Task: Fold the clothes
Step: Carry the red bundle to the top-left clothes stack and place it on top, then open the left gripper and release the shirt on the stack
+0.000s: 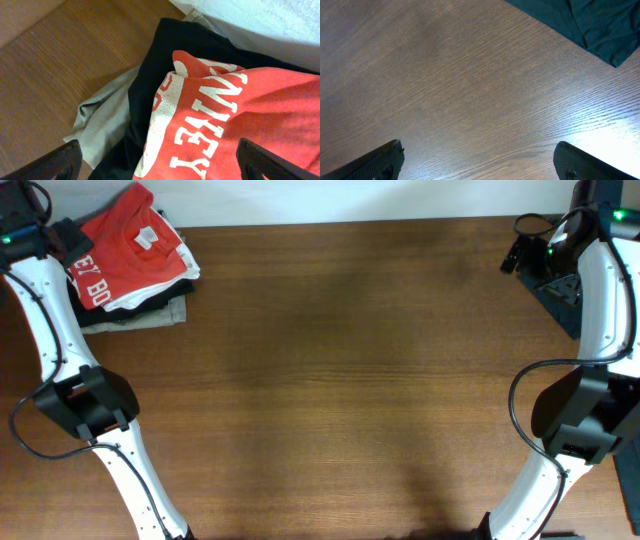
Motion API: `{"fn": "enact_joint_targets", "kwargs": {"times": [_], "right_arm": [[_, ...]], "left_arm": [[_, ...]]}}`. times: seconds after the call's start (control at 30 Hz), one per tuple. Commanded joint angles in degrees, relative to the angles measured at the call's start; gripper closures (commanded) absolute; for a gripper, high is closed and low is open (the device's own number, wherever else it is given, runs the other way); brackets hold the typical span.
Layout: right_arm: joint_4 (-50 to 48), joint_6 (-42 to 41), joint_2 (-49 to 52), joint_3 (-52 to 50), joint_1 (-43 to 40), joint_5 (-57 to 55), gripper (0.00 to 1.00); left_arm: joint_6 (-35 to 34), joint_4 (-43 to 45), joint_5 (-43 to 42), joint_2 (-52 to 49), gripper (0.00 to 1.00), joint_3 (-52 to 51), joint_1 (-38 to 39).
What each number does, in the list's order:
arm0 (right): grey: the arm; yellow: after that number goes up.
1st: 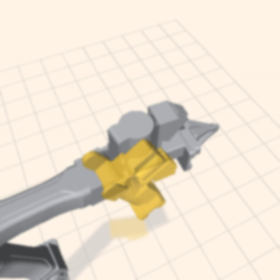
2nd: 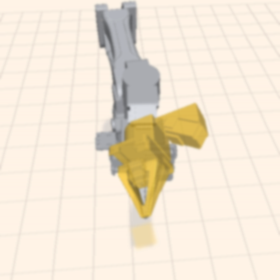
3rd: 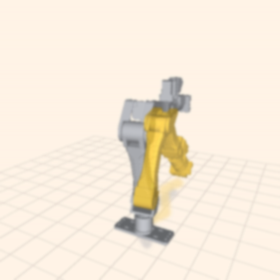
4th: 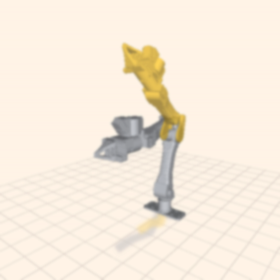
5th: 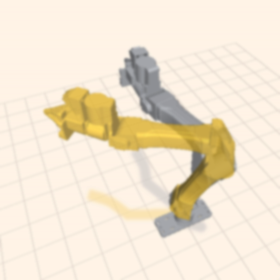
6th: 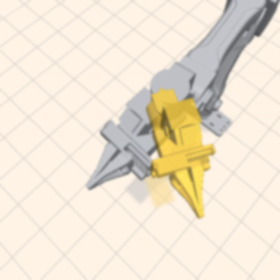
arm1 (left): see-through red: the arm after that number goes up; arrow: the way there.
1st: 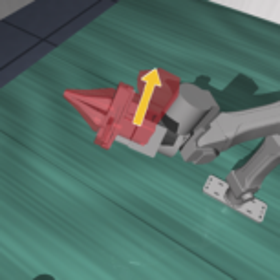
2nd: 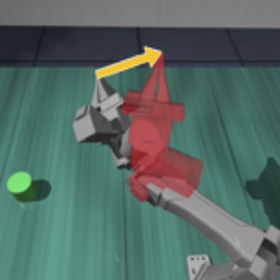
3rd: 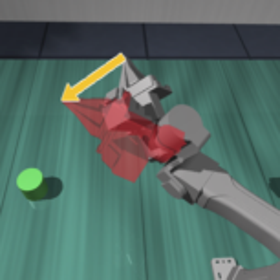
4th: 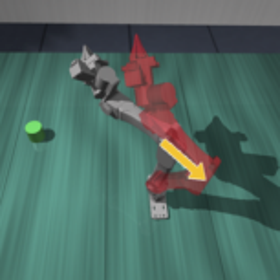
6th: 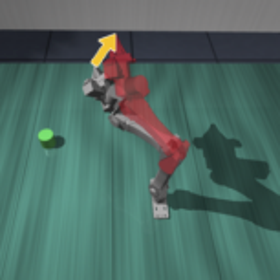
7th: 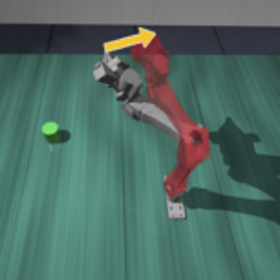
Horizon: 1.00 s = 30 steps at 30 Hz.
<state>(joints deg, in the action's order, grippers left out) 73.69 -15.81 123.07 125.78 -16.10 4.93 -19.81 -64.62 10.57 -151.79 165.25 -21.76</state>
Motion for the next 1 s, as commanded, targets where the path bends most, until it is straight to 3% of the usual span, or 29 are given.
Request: {"fn": "enact_joint_targets", "kwargs": {"times": [0.0, 0.03, 0.07, 0.1, 0.23, 0.4, 0.53, 0.7, 0.97], "right_arm": [[0.04, 0.50, 0.09, 0.24, -0.07, -0.72, 0.01], [0.04, 0.50, 0.09, 0.24, -0.07, -0.72, 0.01], [0.04, 0.50, 0.09, 0.24, -0.04, -0.72, 0.01], [0.04, 0.50, 0.09, 0.24, -0.07, -0.72, 0.01], [0.04, 0.50, 0.09, 0.24, -0.04, -0.72, 0.01], [0.04, 0.50, 0.09, 0.24, -0.07, -0.72, 0.01], [0.04, 0.50, 0.09, 0.24, -0.07, -0.72, 0.01], [0.04, 0.50, 0.09, 0.24, -0.07, -0.72, 0.01], [0.04, 0.50, 0.09, 0.24, -0.04, -0.72, 0.01]], "left_arm": [[-0.11, 0.79, -0.50, 7.48, 0.02, -0.09, 0.72], [-0.11, 1.86, -0.70, 7.82, 0.33, -0.09, 1.07], [-0.13, 3.78, -0.72, 7.45, 0.80, -0.22, 1.42], [-0.13, 5.01, -0.74, 6.71, 1.00, -0.52, 1.64], [-0.04, 11.21, -0.63, -0.28, 1.00, -0.55, 1.68], [-0.04, 12.15, -0.66, -8.55, 1.00, -0.55, 0.96], [0.63, 12.31, -1.68, -5.31, 1.00, 2.36, -0.17], [1.01, 12.28, -13.92, 3.37, 0.99, 3.72, 2.27], [1.44, 21.35, -14.23, -3.26, 1.00, -4.13, 11.28]]}}
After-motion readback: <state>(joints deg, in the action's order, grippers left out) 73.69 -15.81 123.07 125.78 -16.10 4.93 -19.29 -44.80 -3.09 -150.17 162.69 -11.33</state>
